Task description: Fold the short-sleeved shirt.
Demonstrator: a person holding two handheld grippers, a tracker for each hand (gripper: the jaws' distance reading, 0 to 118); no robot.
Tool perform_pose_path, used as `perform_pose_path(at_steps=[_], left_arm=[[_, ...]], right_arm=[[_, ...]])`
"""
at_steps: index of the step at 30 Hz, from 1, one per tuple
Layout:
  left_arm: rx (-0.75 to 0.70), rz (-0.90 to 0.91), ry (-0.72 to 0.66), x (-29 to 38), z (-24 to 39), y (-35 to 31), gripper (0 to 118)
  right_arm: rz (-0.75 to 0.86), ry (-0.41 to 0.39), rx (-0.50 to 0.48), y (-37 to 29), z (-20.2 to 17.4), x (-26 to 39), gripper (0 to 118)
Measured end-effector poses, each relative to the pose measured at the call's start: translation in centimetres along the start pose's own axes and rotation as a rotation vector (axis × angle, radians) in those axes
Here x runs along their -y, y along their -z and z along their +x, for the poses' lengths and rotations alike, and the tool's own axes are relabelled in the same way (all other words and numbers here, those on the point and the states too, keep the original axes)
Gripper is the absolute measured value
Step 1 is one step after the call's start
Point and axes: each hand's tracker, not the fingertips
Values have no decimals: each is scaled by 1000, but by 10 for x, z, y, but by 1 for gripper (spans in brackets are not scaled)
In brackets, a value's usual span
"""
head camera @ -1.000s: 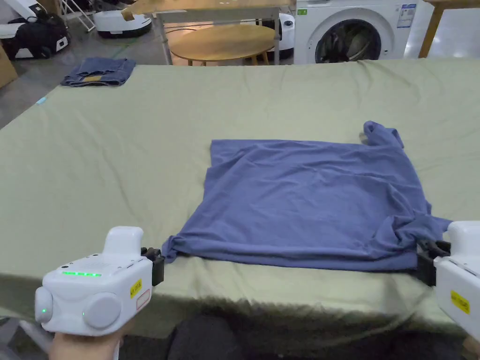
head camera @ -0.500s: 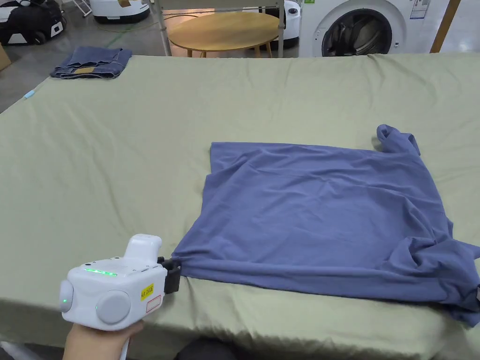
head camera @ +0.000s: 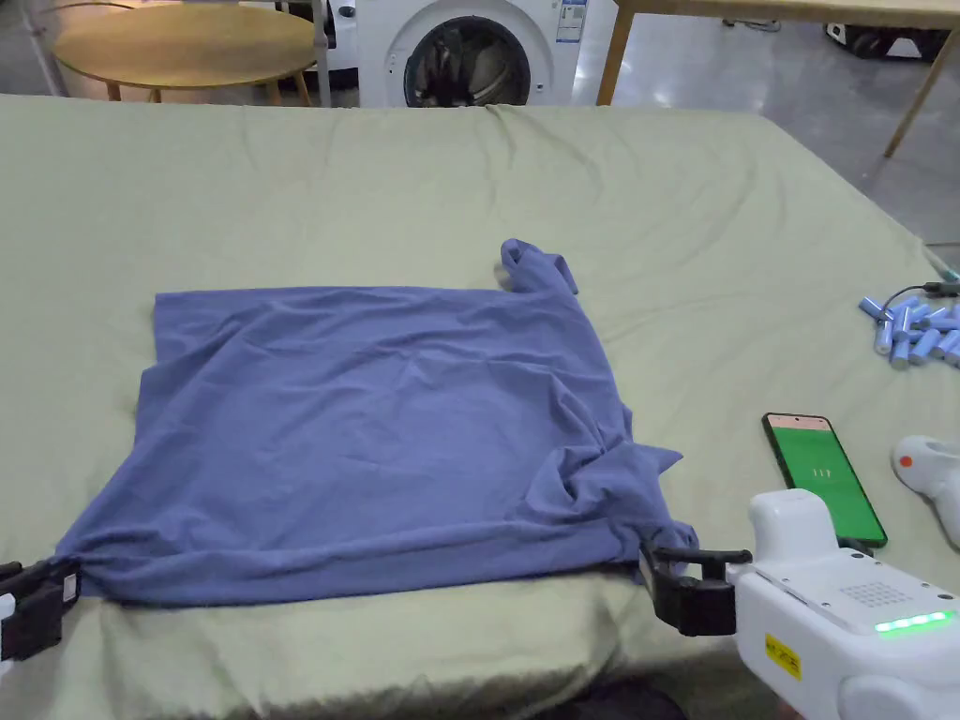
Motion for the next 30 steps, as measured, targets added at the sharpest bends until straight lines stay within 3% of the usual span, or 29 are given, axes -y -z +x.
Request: perform_pose_path(at_steps=[2,3,4,5,6,12,14,18,22,25,30], left_arm=[[-5,-8,5,1,3,1,4],[-6,-13,7,1,1,2,4],[-8,-19,4,2,2,2,4],[-9,-23,2,3,2,2,4],[-10,-29,0,4,0,3,4],[-65,-37,35,-8,7,-12,4],[-91,-41,86,-21,16,-18,4],[-85,-34,98,-60,18,-11,4],[-89,-48,117,-112,14,26,4],[-57,-97,46,-149,5,71,4],[-78,-230,-38,-175,-7,147,4]], right_arm=[[-11,6,-16,22,0,4,115],[-21,15,-51,29,1,5,99],[-22,27,-95,35,1,4,61],[-20,41,-125,40,2,4,13],[-56,83,-154,48,6,6,5],[-59,157,-154,16,9,-14,5],[-75,131,-154,6,8,-26,5],[-97,5,-112,9,3,-69,5],[-92,-12,-108,42,3,-123,5],[-112,-56,-64,90,-2,-156,5],[-204,-63,-36,167,-8,-169,5]])
